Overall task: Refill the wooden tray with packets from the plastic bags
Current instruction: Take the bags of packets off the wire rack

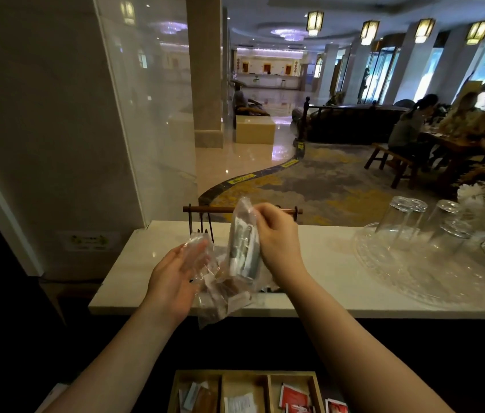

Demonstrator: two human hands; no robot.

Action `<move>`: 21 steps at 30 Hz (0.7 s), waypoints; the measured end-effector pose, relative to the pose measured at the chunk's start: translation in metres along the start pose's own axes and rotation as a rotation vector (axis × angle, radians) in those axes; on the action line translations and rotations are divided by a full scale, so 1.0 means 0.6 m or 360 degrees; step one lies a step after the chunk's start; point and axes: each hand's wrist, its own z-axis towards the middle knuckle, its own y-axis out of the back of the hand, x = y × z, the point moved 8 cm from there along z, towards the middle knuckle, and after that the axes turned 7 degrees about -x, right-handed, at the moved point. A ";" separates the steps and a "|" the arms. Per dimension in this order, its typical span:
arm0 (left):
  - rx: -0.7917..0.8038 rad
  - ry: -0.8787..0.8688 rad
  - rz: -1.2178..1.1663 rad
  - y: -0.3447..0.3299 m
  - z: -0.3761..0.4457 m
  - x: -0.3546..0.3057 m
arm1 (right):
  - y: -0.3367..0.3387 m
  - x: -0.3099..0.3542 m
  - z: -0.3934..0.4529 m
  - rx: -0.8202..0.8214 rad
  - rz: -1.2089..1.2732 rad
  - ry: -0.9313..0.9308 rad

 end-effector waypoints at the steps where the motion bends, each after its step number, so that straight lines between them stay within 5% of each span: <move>1: 0.0016 0.0006 0.0010 -0.003 -0.003 0.001 | -0.015 -0.014 -0.008 0.0074 -0.0034 -0.0102; 5: 0.0036 0.0109 0.0183 -0.012 -0.021 0.006 | -0.058 -0.063 -0.035 0.0259 -0.0285 -0.0304; 11: 0.0469 0.0008 0.0676 -0.043 -0.061 0.006 | -0.087 -0.074 -0.049 0.0322 -0.0552 -0.0205; 15: 0.0217 -0.0136 0.0758 -0.023 -0.044 0.003 | -0.096 -0.093 -0.054 0.0427 -0.0237 -0.0403; 18: 0.0041 -0.0175 0.0767 0.000 -0.026 -0.003 | -0.060 -0.128 -0.048 0.0171 -0.0001 -0.0594; 21: -0.0095 -0.0192 0.0701 0.032 -0.007 -0.006 | 0.003 -0.148 -0.035 -0.0163 -0.0482 -0.0352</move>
